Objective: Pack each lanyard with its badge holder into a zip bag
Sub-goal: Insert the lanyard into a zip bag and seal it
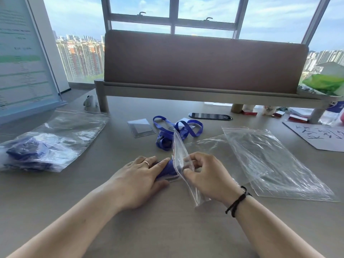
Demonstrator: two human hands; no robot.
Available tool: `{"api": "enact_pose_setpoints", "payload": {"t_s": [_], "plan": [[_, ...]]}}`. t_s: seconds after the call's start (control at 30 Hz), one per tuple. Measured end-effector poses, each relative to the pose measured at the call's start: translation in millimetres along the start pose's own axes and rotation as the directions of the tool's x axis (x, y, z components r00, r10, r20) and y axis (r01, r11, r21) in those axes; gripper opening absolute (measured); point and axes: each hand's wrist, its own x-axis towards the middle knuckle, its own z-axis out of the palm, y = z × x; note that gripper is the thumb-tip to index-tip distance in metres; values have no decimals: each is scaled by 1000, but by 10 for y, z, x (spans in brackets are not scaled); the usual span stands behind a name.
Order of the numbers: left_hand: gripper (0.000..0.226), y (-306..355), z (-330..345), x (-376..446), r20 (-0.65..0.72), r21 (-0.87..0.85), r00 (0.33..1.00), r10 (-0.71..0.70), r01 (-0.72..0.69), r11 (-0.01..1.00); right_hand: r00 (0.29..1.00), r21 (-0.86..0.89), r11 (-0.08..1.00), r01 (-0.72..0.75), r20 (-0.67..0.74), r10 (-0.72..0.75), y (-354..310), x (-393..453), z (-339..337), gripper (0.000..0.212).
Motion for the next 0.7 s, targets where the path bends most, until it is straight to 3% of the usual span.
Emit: {"api": "enact_pose_setpoints", "payload": {"t_s": [0.27, 0.5, 0.6, 0.7], "plan": [[63, 310, -28, 104, -41, 262, 995, -94, 101, 960, 996, 2, 999, -42, -81, 42, 8, 22, -38, 19], [47, 130, -62, 13, -286, 262, 956, -72, 150, 953, 991, 33, 997, -75, -106, 78, 12, 25, -70, 13], [52, 17, -43, -14, -347, 11, 930, -122, 134, 991, 994, 21, 997, -68, -85, 70, -6, 18, -63, 16], [46, -10, -71, -44, -506, -404, 839, -199, -26, 914, 996, 10, 999, -48, -75, 48, -10, 5, -33, 17]]}}
